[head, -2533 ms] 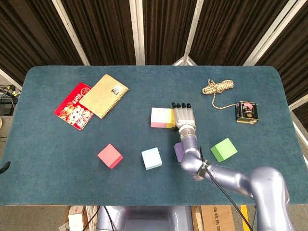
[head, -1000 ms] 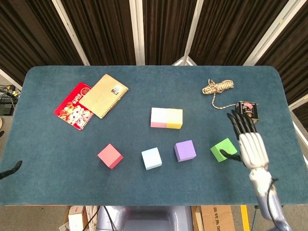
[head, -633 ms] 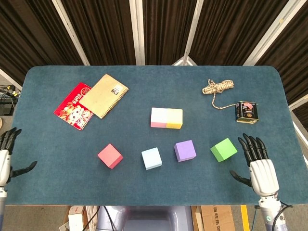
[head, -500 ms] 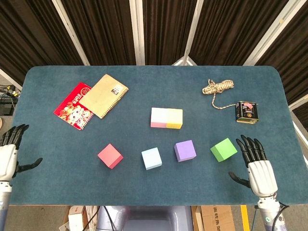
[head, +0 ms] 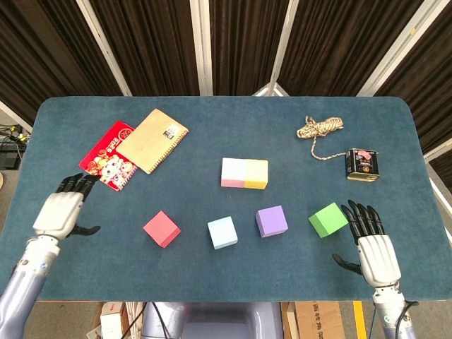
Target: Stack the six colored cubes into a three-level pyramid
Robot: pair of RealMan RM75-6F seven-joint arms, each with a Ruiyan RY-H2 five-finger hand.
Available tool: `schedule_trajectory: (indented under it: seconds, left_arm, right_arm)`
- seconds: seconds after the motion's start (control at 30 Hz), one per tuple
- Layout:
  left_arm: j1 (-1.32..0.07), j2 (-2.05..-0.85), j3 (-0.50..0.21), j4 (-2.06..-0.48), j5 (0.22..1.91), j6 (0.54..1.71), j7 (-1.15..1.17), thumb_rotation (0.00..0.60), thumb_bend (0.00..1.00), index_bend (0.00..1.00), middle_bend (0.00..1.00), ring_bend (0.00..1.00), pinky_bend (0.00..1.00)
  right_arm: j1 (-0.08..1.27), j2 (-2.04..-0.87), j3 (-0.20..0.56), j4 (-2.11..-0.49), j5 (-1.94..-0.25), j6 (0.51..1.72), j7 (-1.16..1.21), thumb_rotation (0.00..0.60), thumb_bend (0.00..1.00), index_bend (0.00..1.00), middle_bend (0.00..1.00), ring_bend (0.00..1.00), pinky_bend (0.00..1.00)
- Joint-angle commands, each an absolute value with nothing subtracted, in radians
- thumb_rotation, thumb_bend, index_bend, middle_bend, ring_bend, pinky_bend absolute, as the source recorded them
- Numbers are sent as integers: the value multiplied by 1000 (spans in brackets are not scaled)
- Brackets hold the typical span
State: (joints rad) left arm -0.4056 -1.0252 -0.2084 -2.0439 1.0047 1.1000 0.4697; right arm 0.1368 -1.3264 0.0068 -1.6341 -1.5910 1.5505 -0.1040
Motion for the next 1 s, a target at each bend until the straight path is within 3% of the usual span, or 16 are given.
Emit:
schedule_trajectory:
  seconds: [0.03,0.57,1.0]
  left_arm:
    - [-501,-1037,-218,-1978,937,990,507,600,118,83,71,0,12]
    - [-760,-1099,-184,-1743,955,622,472,600,114,78,66,0,7]
    - [-795,-1196,-139,-1678,1110,599,341,600,114,74,68,0,0]
  right_arm:
    - [135,-1335,14,-1637,-1575,1540,-119,600,120,0,9,26,0]
    - [119,-1376,74,-1644,-1449,1520,-221,600,120,0,9,25,0]
    - [114,-1389,83,-1655,-1426,1505,-238,600,120,0,9,25,0]
